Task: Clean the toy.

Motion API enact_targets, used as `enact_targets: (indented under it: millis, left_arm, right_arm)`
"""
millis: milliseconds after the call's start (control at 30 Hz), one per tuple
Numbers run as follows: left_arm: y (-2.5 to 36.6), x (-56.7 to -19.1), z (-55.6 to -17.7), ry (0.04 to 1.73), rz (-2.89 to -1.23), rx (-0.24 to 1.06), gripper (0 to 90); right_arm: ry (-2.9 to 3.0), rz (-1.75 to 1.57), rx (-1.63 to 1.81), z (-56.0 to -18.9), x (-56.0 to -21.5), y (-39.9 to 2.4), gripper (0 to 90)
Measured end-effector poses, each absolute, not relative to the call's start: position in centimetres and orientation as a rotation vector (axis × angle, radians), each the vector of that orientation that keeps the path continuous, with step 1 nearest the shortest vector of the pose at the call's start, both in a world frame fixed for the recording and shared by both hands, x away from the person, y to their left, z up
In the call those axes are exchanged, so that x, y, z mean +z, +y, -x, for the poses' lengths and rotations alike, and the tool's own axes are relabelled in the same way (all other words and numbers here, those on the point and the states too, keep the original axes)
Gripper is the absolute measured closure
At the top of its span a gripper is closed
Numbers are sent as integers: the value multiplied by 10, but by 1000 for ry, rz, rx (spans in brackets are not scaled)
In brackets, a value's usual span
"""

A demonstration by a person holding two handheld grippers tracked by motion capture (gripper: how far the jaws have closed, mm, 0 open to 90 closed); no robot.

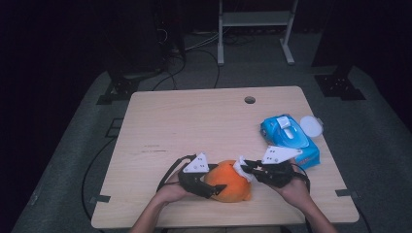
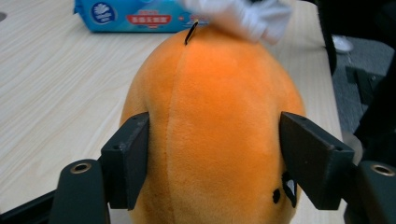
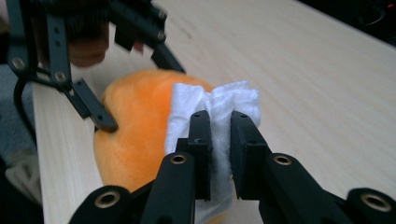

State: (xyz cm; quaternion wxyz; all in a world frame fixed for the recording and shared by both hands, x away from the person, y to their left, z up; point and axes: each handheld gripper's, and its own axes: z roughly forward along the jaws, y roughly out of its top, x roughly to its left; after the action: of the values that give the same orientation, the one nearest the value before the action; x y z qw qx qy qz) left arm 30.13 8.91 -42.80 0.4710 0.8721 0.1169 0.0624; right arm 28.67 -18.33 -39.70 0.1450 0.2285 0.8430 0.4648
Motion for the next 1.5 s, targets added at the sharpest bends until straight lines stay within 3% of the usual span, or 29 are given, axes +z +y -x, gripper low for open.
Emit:
enact_targets:
  millis: [200,300,333,467,600,700,767,900,967,1067,1167,1300,1500]
  left_arm:
    - [92,-421,-310,357,-2110,41,108]
    - [86,-432,-313,394,-2161,-18,88]
    - [85,-434,-312,393,-2161,-6,98]
    - [87,-427,-310,360,-2104,116,309]
    - [79,-420,-304,264,-2059,355,342]
    - [76,-427,-304,201,-2081,408,334]
    - [80,-431,-306,223,-2061,358,305]
    - [88,-433,-317,391,-2025,185,120]
    - [89,-435,-322,457,-2036,120,85]
    - [87,-436,-317,419,-2030,172,225]
    - [83,-431,-309,339,-2046,253,309]
    - [75,-430,-300,233,-2081,326,326]
    - [82,-433,-302,240,-2073,284,325]
  right_arm:
    - [2507,-616,1329,-281,-403,-187,797]
    - [2527,-593,1342,-279,-403,-188,796]
    - [2527,-589,1338,-279,-403,-188,795]
    - [2484,-623,1324,-282,-398,-190,796]
    - [2384,-651,1367,-284,-387,-194,796]
    - [2347,-681,1367,-287,-387,-192,790]
    - [2369,-691,1342,-291,-395,-190,790]
    - [2416,-688,1327,-292,-404,-194,794]
    - [2431,-680,1328,-290,-404,-195,794]
    - [2438,-674,1314,-288,-403,-196,794]
    - [2379,-655,1325,-284,-394,-196,798]
    - [2369,-583,1346,-277,-384,-182,796]
    - [2394,-588,1288,-282,-390,-190,796]
